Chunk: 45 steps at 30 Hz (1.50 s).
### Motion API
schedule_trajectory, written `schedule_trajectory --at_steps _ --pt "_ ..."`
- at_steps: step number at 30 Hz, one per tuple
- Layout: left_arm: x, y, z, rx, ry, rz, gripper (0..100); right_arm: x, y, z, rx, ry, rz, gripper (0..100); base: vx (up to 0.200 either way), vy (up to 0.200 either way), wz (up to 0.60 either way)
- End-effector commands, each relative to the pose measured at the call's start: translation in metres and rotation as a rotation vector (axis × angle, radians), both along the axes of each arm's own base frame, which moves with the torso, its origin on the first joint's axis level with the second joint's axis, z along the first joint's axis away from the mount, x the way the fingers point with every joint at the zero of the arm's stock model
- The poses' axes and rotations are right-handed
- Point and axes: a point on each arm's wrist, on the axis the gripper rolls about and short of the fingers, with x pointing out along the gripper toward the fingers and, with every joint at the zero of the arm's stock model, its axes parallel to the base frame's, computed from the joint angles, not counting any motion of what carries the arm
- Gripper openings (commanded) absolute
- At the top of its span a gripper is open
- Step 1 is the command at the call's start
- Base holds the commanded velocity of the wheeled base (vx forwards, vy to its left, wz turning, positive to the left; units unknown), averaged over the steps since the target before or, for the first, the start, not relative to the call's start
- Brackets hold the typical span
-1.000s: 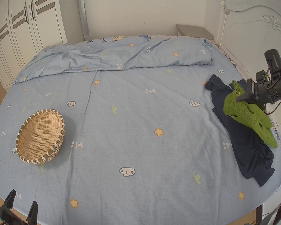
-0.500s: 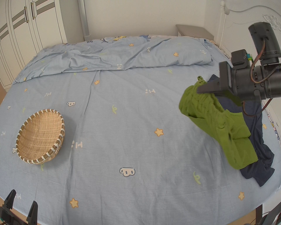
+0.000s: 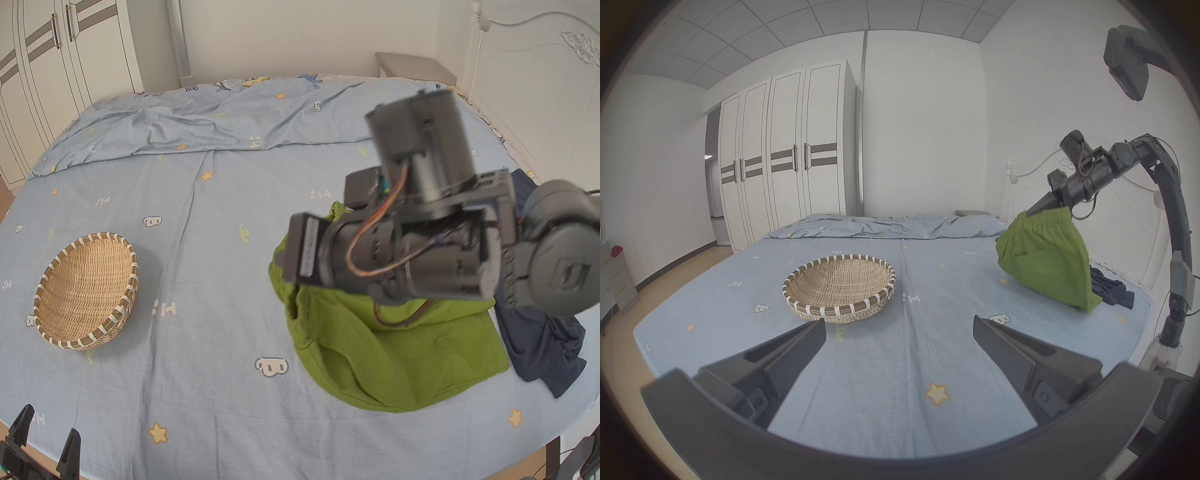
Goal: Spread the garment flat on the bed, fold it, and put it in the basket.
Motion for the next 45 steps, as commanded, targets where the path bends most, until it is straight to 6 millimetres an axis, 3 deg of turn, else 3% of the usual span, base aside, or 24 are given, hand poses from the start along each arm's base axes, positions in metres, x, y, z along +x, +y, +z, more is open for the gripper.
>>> schedule_trajectory --at_steps 1,4,5,12,18,22,23,24,25,27,28,32,33,34,37,38,40,41,42,44,45 --pt "0.000 0.000 -0.005 0.000 0.001 0.000 100 0.008 0.028 -0.045 -0.087 0.063 0.019 0 0.000 0.000 0.00" --pt "0.000 0.000 -0.005 0.000 0.001 0.000 100 0.010 0.033 -0.051 -0.094 0.068 0.022 0 0.000 0.000 0.00" --pt "0.000 0.000 -0.005 0.000 0.001 0.000 100 0.011 0.034 -0.053 -0.098 0.069 0.023 100 0.000 0.000 0.00" --pt "0.000 0.000 -0.005 0.000 0.001 0.002 100 0.011 0.040 -0.062 -0.118 0.073 0.035 100 0.000 0.000 0.00" --pt "0.000 0.000 -0.005 0.000 0.001 0.002 100 0.014 0.030 -0.063 -0.133 0.085 0.018 100 0.000 0.000 0.00" --pt "0.000 0.000 -0.005 0.000 0.001 -0.001 100 0.014 -0.014 -0.045 -0.107 0.082 -0.041 100 0.000 0.000 0.00" --pt "0.000 0.000 -0.005 0.000 0.001 0.000 100 0.014 -0.034 -0.038 -0.092 0.088 -0.061 100 0.000 0.000 0.00" --pt "0.000 0.000 -0.005 0.000 0.001 0.000 100 0.014 -0.034 -0.038 -0.092 0.088 -0.061 100 0.000 0.000 0.00" --pt "0.000 0.000 -0.005 0.000 0.001 0.000 100 0.010 -0.061 -0.034 -0.076 0.111 -0.070 100 0.000 0.000 0.00" --pt "0.000 0.000 -0.005 0.000 0.001 0.000 100 0.003 -0.092 -0.032 -0.050 0.126 -0.085 100 0.000 0.000 0.00" --pt "0.000 0.000 -0.005 0.000 0.001 0.000 100 0.001 -0.098 -0.032 -0.043 0.128 -0.089 100 0.000 0.000 0.00" --pt "0.000 0.000 -0.005 0.012 0.001 -0.003 100 -0.009 -0.156 -0.045 0.040 0.116 -0.163 100 0.000 0.000 0.00" --pt "0.000 0.000 -0.005 0.014 0.001 -0.003 100 -0.009 -0.158 -0.046 0.043 0.116 -0.167 100 0.000 0.000 0.00" --pt "0.000 0.000 -0.005 0.030 -0.001 -0.006 100 -0.013 -0.178 -0.053 0.081 0.105 -0.192 100 0.000 0.000 0.00" --pt "0.000 0.000 -0.004 0.066 -0.011 -0.010 100 -0.019 -0.204 -0.061 0.137 0.103 -0.209 100 0.000 0.000 0.00" --pt "0.000 0.000 -0.004 0.066 -0.011 -0.010 100 -0.019 -0.204 -0.061 0.137 0.103 -0.209 100 0.000 0.000 0.00" --pt "-0.013 -0.001 0.036 0.049 -0.157 -0.022 100 -0.025 -0.220 -0.063 0.172 0.108 -0.213 100 0.000 0.000 0.00" --pt "-0.013 -0.001 0.036 0.049 -0.157 -0.022 100 -0.025 -0.220 -0.063 0.172 0.108 -0.213 100 0.000 0.000 0.00" --pt "-0.021 0.000 0.079 -0.025 -0.183 -0.088 100 -0.027 -0.226 -0.064 0.183 0.112 -0.220 100 0.000 0.000 0.00" --pt "-0.013 -0.001 0.103 -0.072 -0.077 -0.172 100 -0.027 -0.227 -0.066 0.184 0.120 -0.218 100 0.000 0.000 0.00" --pt "-0.013 -0.001 0.103 -0.072 -0.077 -0.172 100 -0.027 -0.227 -0.066 0.184 0.120 -0.218 100 0.000 0.000 0.00"
